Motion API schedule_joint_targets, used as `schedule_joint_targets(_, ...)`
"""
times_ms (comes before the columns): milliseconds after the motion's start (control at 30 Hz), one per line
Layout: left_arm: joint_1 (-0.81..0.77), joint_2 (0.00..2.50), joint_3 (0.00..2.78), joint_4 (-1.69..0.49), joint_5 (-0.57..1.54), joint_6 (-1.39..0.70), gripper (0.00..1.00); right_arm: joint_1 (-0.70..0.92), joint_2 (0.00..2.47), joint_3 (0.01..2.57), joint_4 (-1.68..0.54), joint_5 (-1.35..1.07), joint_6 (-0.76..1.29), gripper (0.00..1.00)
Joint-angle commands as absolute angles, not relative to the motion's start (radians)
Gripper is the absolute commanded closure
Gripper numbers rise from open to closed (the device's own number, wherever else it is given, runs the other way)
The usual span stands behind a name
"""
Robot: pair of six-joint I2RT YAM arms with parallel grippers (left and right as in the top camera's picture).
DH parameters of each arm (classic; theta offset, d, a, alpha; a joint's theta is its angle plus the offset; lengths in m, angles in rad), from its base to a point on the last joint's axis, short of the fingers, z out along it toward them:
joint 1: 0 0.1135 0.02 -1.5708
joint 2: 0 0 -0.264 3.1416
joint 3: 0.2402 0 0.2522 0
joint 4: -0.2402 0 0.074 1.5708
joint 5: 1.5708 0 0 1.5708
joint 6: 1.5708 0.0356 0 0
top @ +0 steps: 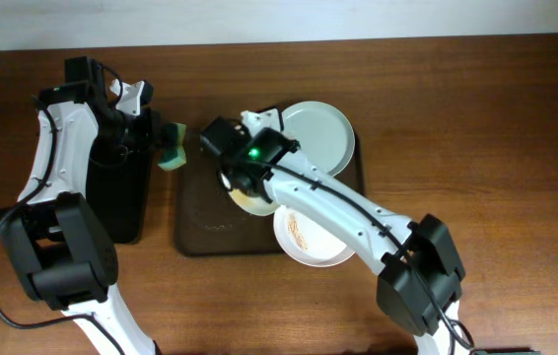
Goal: Clean dirty plates on tray and stack at the side
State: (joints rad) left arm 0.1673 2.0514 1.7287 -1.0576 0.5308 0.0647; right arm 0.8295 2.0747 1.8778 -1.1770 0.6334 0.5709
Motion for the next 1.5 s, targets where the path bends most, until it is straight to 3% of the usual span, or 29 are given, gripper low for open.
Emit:
schedule_joint_targets(0, 0.175, 2.048, 1.745, -1.055, 0.534, 0.084, 0.99, 0.922, 2.048, 1.902, -1.163, 0.874, 0.586, 0.96)
schedule_joint_targets(200, 0.17, 2.048, 1.745, -1.055, 0.534, 0.084, 0.99, 1.056, 2.048, 1.902, -1.149, 1.262, 0.589, 0.96)
schedule_joint_targets(367, 0.168, 2.048, 1.745, -1.056, 0.534, 0.084, 0.99, 1.08, 2.048, 1.902, -1.155, 1.36, 0.589, 0.96)
schedule_joint_targets(600, 0.168, 2.048, 1.745, -1.056, 0.534, 0.084, 0.99, 1.079, 2.048, 1.902, -1.168, 1.304, 0.649, 0.96)
schedule_joint_targets(733, 0.168, 2.048, 1.745, -1.056, 0.534, 0.084, 0.99, 1.048, 2.04, 1.902, -1.172, 1.081, 0.648, 0.96)
schedule_joint_targets(867, 0.168, 2.048, 1.745, -1.055, 0.534, 0.084, 0.99, 0.913, 1.95, 1.902, -1.176, 0.685, 0.616, 0.96)
schedule_joint_targets(1067, 0.167, 2.048, 1.739, -1.052, 0.534, 0.084, 0.99, 0.429, 1.859, 1.9, -1.207, -0.007, 0.449, 0.96)
schedule_joint_targets(1267, 0.166, 2.048, 1.734, -1.037, 0.534, 0.084, 0.99, -0.043, 1.86, 1.761, -1.211, -0.057, 0.449, 0.96)
schedule_joint_targets(1467, 0.164, 2.048, 1.734, -1.018, 0.534, 0.084, 0.99, -0.309, 1.86, 1.39, -0.923, -0.08, 0.449, 0.96)
